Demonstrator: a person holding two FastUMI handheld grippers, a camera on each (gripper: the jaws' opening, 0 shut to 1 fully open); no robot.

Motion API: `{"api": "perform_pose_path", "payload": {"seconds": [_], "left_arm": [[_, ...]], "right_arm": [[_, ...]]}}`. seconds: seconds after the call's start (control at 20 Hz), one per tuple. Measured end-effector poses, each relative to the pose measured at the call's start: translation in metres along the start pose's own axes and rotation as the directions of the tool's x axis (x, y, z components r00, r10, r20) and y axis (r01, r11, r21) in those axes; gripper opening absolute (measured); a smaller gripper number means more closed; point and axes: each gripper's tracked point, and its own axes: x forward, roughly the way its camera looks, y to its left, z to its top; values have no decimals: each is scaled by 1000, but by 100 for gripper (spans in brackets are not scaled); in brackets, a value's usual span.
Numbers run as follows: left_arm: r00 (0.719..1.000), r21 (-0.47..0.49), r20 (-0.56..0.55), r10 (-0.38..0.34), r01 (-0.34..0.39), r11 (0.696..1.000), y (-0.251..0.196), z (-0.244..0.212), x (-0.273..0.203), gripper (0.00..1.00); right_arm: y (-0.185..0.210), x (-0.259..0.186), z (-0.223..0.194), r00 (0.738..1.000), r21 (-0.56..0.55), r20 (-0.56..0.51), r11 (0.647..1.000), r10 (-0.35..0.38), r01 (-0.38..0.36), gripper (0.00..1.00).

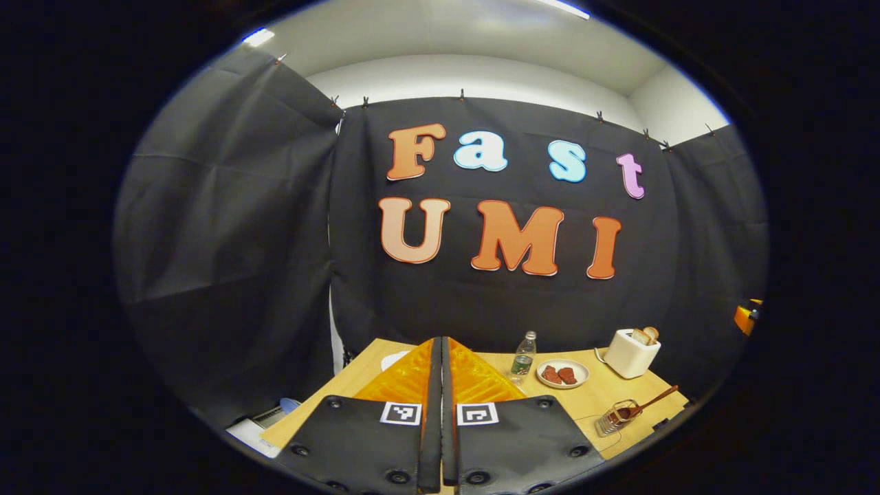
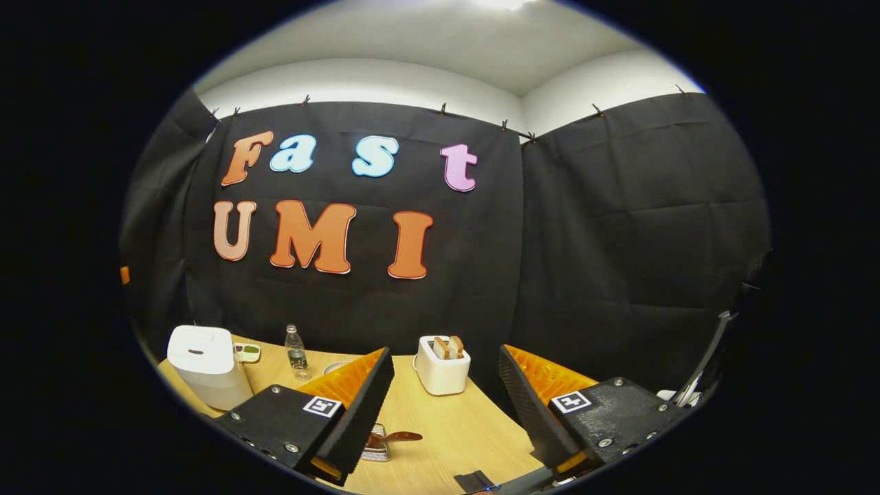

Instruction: Close the left gripper, press the button to open the rice cooker; take a wooden spoon from the chopstick holder with the right hand, scoop a spoonful of rice and pour it into the rice cooker, then put the wooden spoon back into the chopstick holder.

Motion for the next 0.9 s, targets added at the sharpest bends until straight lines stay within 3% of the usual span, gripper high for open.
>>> {"api": "perform_pose_path", "payload": {"seconds": [0.15, 0.35, 0.9], "left_arm": [[998, 21, -31, -58, 59, 998, -12, -15, 22, 5], [985, -30, -131, -112, 109, 994, -31, -45, 55, 5], [928, -40, -342, -146, 141, 989, -34, -134, 151, 5]], "right_arm": [[0, 0, -2, 1000, 4, -4, 1000, -1, 1, 95], [-2, 0, -5, 1000, -9, -6, 1000, -8, 8, 95], [-36, -8, -25, 994, -14, -60, 996, -88, 88, 95]]}}
